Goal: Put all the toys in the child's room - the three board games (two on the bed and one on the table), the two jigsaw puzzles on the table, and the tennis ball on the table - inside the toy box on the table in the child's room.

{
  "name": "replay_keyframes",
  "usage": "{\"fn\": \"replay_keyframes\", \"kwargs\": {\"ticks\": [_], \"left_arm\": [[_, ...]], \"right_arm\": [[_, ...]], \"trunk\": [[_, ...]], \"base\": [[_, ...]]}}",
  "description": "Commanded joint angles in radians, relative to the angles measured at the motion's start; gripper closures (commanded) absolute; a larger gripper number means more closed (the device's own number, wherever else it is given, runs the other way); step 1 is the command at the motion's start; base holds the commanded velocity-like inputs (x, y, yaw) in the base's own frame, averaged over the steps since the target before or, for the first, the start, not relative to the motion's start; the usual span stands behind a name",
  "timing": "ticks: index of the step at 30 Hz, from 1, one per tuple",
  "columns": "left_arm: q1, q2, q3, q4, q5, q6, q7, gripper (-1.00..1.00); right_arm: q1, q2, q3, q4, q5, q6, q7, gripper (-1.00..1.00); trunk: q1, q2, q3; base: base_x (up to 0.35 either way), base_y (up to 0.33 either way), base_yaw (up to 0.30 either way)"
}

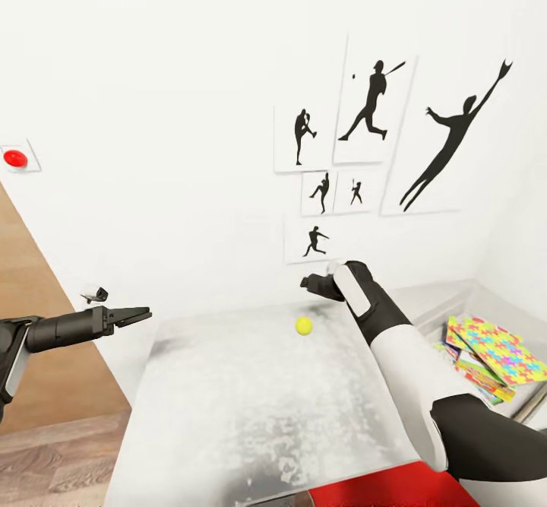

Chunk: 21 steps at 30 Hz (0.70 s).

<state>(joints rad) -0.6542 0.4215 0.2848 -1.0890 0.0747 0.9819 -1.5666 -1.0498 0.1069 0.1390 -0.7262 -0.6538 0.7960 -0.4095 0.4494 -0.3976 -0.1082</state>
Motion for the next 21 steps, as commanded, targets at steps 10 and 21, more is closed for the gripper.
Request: {"fn": "replay_keyframes", "kwargs": {"ticks": [10, 21], "left_arm": [[-0.001, 0.0, -0.001, 0.0, -0.001, 0.011, -0.004, -1.0], [-0.001, -0.001, -0.004, 0.0, -0.001, 0.011, -0.004, -1.0]], "right_arm": [[-0.002, -0.002, 0.005, -0.011, -0.01, -0.003, -0.009, -1.0], [-0.008, 0.001, 0.005, -0.015, 0.012, -0.002, -0.009, -1.0]], "trunk": [[0.001, -0.002, -0.019], [0.001, -0.002, -0.037]], "base": [[0.0, 0.0, 0.0], [0.0, 0.0, 0.0]]}}
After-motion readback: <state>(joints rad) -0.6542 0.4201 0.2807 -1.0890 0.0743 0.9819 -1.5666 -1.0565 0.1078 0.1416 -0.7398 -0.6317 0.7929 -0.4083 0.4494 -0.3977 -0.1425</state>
